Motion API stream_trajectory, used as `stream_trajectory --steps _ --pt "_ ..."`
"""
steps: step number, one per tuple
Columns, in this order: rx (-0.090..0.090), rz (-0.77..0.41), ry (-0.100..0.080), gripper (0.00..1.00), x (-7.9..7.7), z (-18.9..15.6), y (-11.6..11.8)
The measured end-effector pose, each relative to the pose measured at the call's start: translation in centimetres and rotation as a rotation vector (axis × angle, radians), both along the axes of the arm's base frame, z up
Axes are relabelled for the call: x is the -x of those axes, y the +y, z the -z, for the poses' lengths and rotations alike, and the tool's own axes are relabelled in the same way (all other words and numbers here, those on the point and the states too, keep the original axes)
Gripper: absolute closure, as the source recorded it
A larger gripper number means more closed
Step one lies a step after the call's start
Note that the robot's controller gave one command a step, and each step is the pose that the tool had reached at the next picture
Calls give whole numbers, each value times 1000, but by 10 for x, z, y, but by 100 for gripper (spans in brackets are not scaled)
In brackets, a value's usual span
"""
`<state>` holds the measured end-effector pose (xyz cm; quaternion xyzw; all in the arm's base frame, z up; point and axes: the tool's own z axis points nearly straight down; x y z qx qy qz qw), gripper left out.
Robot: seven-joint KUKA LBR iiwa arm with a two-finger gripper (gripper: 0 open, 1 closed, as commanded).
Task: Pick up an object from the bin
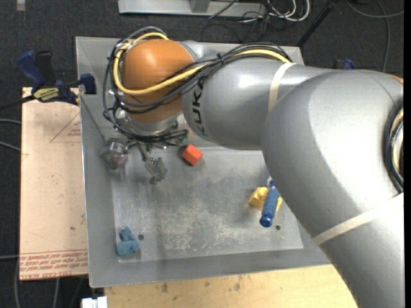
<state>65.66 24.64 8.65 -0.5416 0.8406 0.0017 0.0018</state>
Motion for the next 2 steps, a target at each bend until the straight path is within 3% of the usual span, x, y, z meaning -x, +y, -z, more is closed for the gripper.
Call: stream_trajectory --steps 1,2 --pt "0 0 0 100 0 0 0" --pt "-3 381 -7 100 13 -151 -7"
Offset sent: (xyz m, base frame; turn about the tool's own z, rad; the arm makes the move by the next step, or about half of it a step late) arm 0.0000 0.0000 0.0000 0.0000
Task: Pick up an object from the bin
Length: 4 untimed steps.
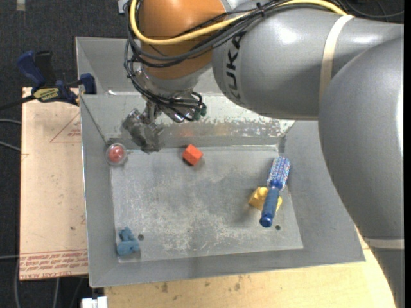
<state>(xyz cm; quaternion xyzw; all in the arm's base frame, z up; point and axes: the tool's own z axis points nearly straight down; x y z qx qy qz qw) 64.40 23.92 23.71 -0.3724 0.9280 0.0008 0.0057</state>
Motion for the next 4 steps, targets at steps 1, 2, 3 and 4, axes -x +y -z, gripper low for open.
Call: stream_trajectory --steps 1,2,3,4 --pt "4 177 13 100 1 69 -8" --pt "1 468 12 100 10 97 11" --pt "1 467 9 0 9 96 11" --pt "6 185 16 0 89 161 -11"
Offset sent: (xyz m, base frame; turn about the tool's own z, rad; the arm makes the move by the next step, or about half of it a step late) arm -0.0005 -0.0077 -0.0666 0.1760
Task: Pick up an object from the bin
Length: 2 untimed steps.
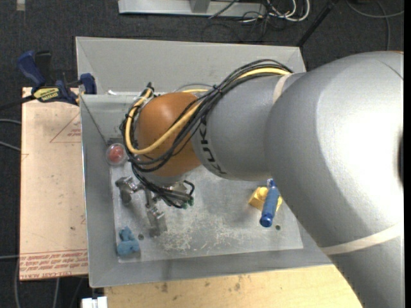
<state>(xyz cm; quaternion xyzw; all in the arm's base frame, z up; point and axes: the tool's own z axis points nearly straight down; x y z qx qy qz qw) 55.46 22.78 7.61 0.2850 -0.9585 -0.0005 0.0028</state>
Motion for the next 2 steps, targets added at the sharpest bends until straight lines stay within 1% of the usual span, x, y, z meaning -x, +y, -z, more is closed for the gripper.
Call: stream_trajectory --steps 1,2 --pt "-7 175 -16 0 -63 -86 15" --pt "2 55 5 0 39 5 4"
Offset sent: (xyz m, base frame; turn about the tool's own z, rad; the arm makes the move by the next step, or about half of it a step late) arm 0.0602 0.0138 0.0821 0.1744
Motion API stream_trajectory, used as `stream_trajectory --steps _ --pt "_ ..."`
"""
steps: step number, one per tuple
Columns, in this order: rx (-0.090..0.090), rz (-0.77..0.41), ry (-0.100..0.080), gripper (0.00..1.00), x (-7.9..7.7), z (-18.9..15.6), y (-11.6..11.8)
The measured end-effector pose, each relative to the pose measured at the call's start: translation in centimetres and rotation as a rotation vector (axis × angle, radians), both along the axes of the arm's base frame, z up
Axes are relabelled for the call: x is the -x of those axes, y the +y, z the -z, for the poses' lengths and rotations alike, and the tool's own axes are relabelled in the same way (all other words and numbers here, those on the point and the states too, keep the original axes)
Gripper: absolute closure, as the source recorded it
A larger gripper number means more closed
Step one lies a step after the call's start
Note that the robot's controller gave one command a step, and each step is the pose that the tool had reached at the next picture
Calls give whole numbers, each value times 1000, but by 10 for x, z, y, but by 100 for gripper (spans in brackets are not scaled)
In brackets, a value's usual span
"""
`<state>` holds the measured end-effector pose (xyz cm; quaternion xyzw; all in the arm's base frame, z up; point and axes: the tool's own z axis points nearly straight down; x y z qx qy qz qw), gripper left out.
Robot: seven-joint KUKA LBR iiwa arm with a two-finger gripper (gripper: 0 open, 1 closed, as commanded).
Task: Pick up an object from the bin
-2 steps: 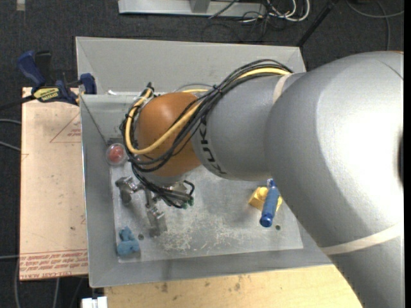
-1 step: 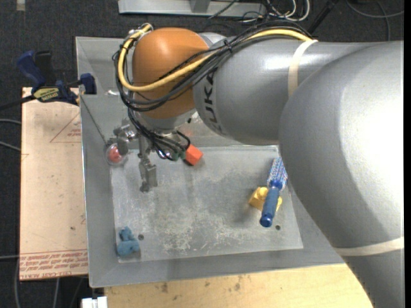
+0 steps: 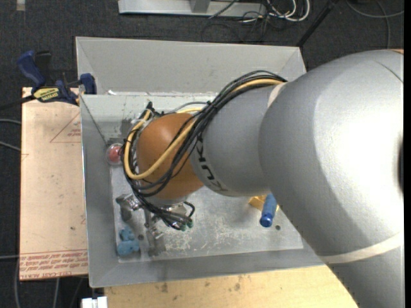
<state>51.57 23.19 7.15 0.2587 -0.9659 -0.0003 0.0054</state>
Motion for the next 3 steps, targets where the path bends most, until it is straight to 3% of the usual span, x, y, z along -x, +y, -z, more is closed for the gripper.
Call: stream_trajectory --steps 1,2,3 --pt "-8 48 -25 0 26 -1 22" --pt "-4 49 -12 100 29 1 21" --pt "-8 84 -21 100 9 -133 20"
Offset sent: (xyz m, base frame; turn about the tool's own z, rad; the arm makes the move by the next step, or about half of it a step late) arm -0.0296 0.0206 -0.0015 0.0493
